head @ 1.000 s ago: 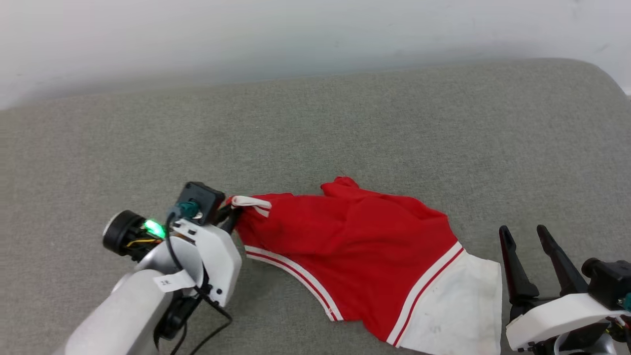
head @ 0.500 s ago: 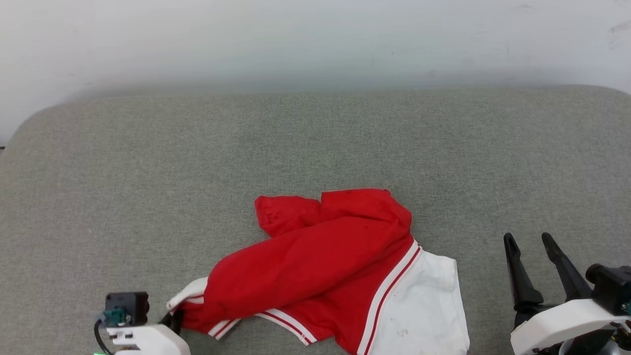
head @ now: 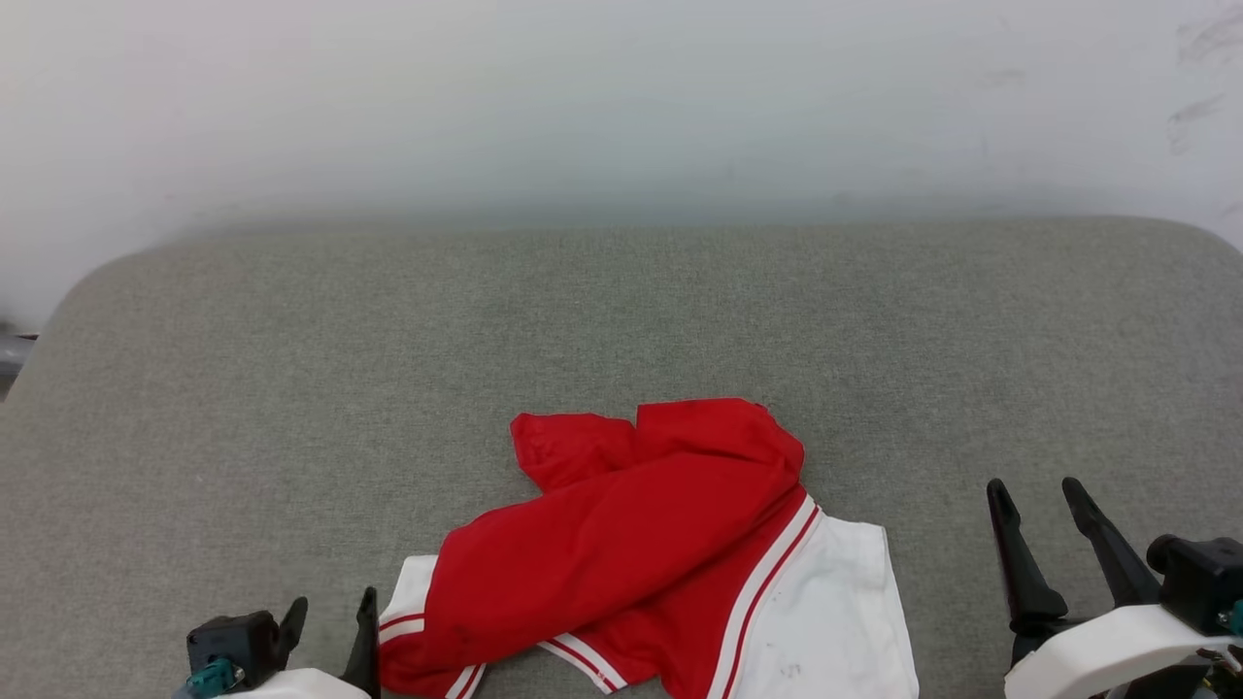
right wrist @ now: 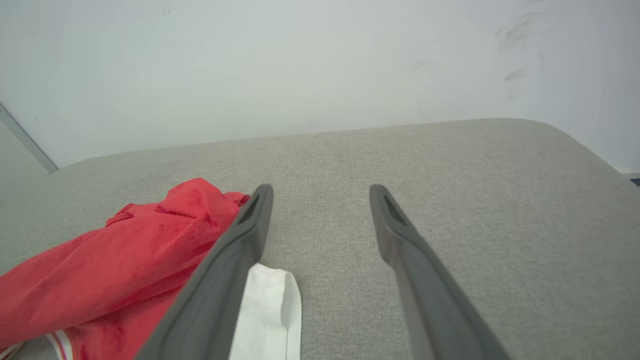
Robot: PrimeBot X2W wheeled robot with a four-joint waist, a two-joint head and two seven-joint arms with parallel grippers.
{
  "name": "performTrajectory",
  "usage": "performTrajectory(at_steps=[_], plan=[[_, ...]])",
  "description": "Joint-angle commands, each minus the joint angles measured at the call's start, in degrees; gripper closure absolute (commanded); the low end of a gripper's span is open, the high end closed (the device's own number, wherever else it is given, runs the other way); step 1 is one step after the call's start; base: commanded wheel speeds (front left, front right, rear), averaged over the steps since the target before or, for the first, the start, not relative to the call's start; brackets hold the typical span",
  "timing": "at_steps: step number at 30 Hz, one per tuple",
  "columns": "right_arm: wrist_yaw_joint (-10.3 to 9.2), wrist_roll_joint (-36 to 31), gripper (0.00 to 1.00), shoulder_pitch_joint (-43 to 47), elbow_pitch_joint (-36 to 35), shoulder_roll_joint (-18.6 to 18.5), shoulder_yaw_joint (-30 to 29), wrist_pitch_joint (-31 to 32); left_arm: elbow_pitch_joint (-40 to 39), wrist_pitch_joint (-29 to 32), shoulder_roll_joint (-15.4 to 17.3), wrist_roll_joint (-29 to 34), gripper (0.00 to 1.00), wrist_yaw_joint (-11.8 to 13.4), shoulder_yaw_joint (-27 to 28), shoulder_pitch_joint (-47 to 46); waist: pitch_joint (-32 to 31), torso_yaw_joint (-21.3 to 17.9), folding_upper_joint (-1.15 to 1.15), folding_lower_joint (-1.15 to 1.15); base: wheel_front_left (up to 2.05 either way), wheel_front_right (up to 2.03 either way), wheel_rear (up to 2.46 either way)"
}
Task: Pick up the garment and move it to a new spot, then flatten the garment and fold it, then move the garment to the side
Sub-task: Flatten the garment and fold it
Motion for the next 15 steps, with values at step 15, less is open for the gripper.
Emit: performTrajectory(at_steps=[15], plan=[[-0.02, 1.45, 0.0, 0.03, -0.5, 0.06, 0.2, -0.11, -5.55, 4.21, 4.0, 1.43, 0.0, -4.64, -1.91, -8.83, 1.6, -0.08, 0.0, 0.0, 0.0, 0.0, 0.0]])
